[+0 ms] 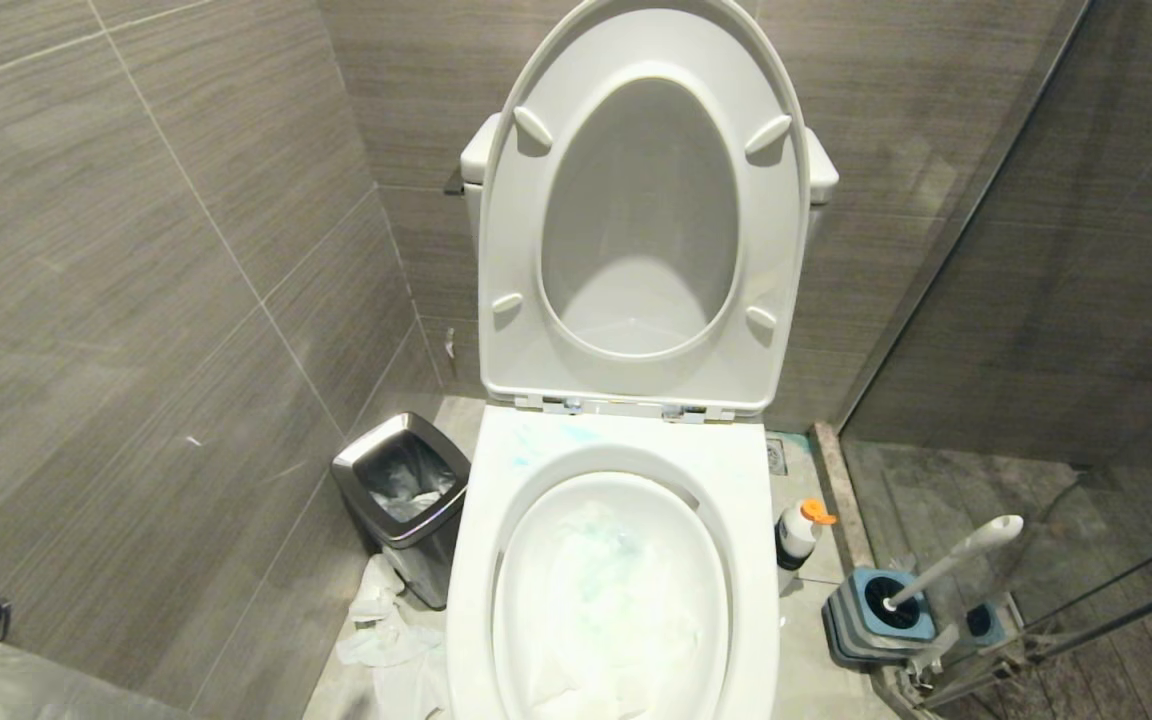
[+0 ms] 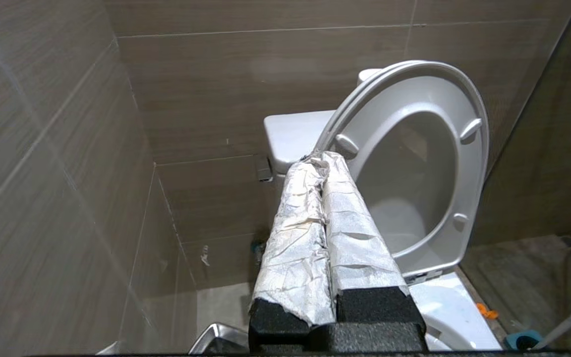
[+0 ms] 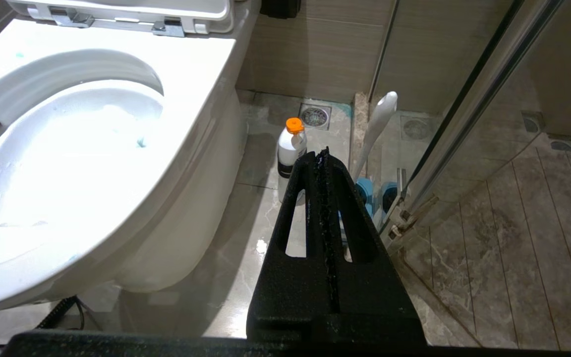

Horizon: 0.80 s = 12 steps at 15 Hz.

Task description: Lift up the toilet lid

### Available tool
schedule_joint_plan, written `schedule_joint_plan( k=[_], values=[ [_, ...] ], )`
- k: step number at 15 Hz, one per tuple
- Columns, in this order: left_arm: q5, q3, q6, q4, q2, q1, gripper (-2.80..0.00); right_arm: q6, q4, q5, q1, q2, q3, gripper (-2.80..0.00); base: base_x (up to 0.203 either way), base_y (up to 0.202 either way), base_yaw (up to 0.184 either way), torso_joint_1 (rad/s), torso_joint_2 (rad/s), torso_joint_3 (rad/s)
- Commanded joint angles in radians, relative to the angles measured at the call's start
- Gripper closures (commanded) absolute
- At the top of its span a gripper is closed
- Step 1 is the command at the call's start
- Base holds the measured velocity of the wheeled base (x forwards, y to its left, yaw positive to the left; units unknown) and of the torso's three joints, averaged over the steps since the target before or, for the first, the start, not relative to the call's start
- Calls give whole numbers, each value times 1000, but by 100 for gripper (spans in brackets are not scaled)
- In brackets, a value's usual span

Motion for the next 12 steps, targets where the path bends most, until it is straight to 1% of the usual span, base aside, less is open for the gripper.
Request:
schedule_joint_plan(
  k=[1, 2, 4, 5, 7, 9, 12],
  values=[
    [-3, 17, -1, 65, -108, 34, 0, 0, 0, 0, 0, 1, 0, 0, 0, 0, 0, 0, 0, 0],
    [-7, 29, -1, 97, -150, 39, 0, 0, 0, 0, 0, 1, 0, 0, 0, 0, 0, 0, 0, 0],
    [-48, 69, 5, 129, -230, 47, 0, 0, 0, 0, 0, 1, 0, 0, 0, 0, 0, 0, 0, 0],
    [-71, 111, 7, 134, -276, 60, 0, 0, -1, 0, 1, 1, 0, 0, 0, 0, 0, 0, 0, 0],
    [-95, 208, 8, 138, -379, 112, 0, 0, 0, 0, 0, 1, 0, 0, 0, 0, 0, 0, 0, 0],
    [-103, 298, 5, 139, -484, 150, 0, 0, 0, 0, 0, 1, 0, 0, 0, 0, 0, 0, 0, 0],
    [-123, 387, -1, 139, -596, 217, 0, 0, 0, 0, 1, 1, 0, 0, 0, 0, 0, 0, 0, 0]
  ],
)
